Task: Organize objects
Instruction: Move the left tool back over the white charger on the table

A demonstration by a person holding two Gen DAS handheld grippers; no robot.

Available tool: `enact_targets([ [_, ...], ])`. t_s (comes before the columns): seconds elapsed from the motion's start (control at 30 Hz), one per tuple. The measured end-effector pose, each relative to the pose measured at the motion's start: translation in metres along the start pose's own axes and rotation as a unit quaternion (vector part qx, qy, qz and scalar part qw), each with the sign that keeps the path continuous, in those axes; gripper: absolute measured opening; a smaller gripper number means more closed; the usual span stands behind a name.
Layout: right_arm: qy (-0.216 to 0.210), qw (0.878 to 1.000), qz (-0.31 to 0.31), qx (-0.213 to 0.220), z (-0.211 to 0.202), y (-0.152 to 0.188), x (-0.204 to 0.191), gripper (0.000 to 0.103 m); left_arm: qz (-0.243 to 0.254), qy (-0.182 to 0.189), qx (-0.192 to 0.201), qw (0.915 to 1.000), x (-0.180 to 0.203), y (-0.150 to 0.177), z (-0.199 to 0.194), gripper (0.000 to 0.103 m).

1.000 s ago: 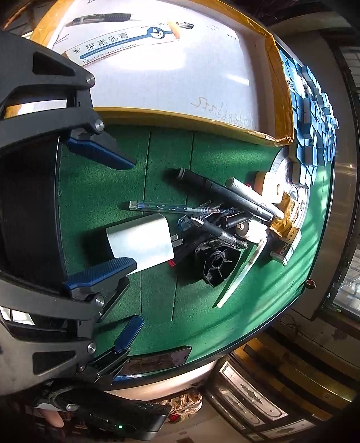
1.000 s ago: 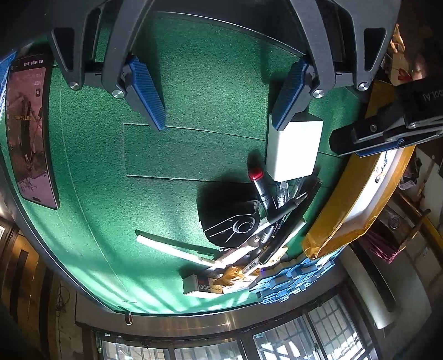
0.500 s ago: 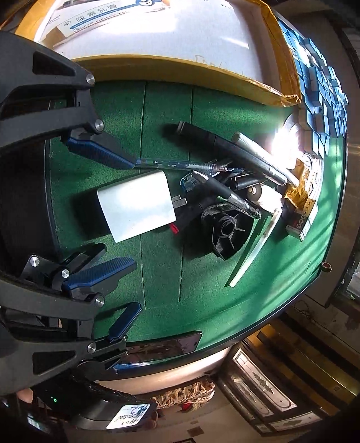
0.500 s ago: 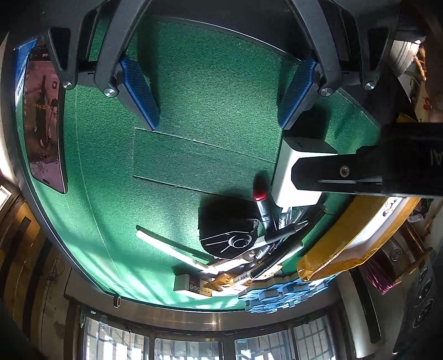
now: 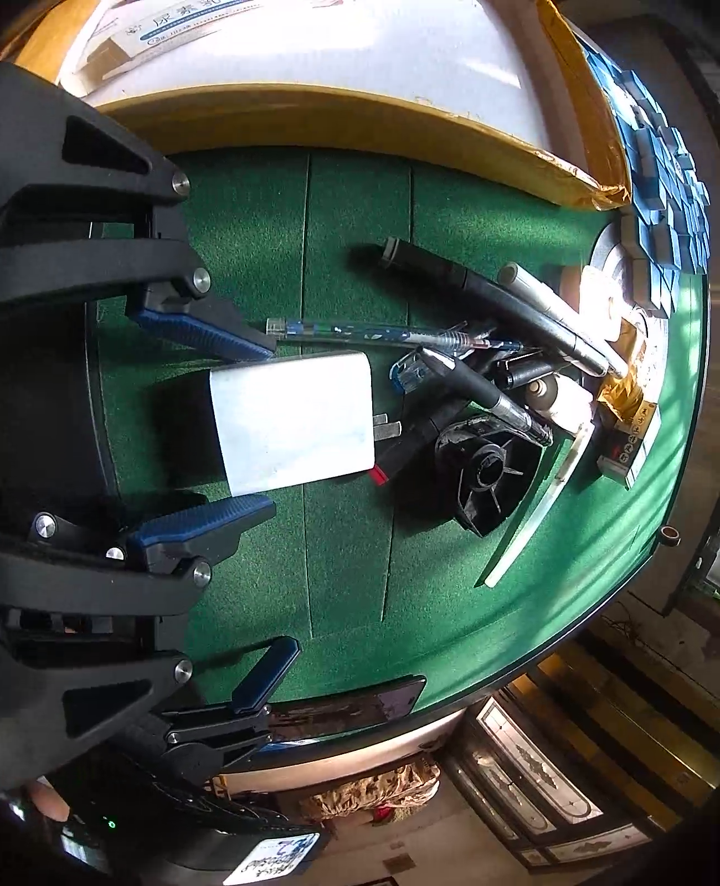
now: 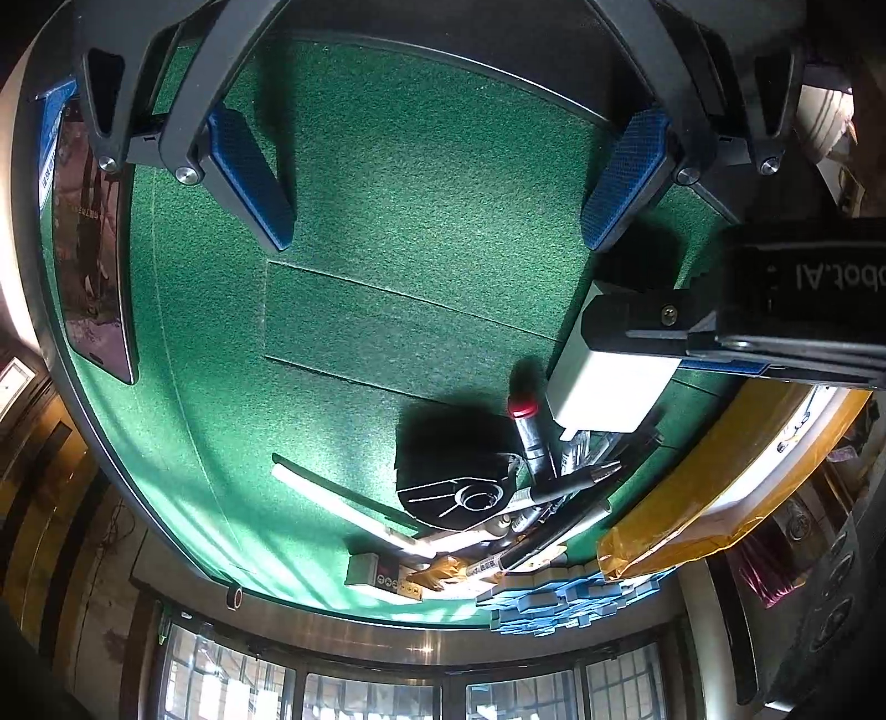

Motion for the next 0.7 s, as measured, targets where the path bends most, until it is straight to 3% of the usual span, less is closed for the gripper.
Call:
enact_targets([
  [0.23, 0.004, 1.0, 0.004, 0.004, -0.001, 0.0, -0.001, 0.102, 0.003, 0.009, 0.0, 1.0, -0.011, 0.012, -0.006, 0.05],
  [0.3, 0.006, 1.0, 0.007, 0.004, -0.001, 0.001, -0.001, 0.102, 0.005, 0.012, 0.004, 0.9999, -0.01, 0.013, -0.006, 0.056],
  [0.37, 0.007, 1.0, 0.008, 0.004, -0.001, 0.001, -0.001, 0.102, 0.007, 0.02, 0.007, 0.9997, -0.008, 0.013, -0.005, 0.074],
  [0.43, 0.008, 1.0, 0.009, 0.003, -0.002, 0.002, -0.002, 0.102, 0.014, 0.016, 0.003, 0.9998, -0.006, 0.015, -0.005, 0.08],
  [0.57, 0.008, 1.0, 0.009, 0.002, -0.003, 0.003, -0.002, 0.102, 0.033, -0.012, 0.001, 0.9994, -0.004, 0.022, -0.005, 0.081],
  [0.7, 0.008, 1.0, 0.011, -0.001, -0.004, 0.004, -0.002, 0.102, 0.029, -0.01, 0.023, 0.9993, -0.005, 0.024, -0.007, 0.083],
])
Point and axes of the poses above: each gripper's, at about its wrist camera, not at the fingertips, and z roughly the way its jaws point, x to its right, y to its underside, the point moved 7 cm from there along z, roughly the way its jaws point, and after that the axes turned 3 degrees about y, right-handed, at the moved point
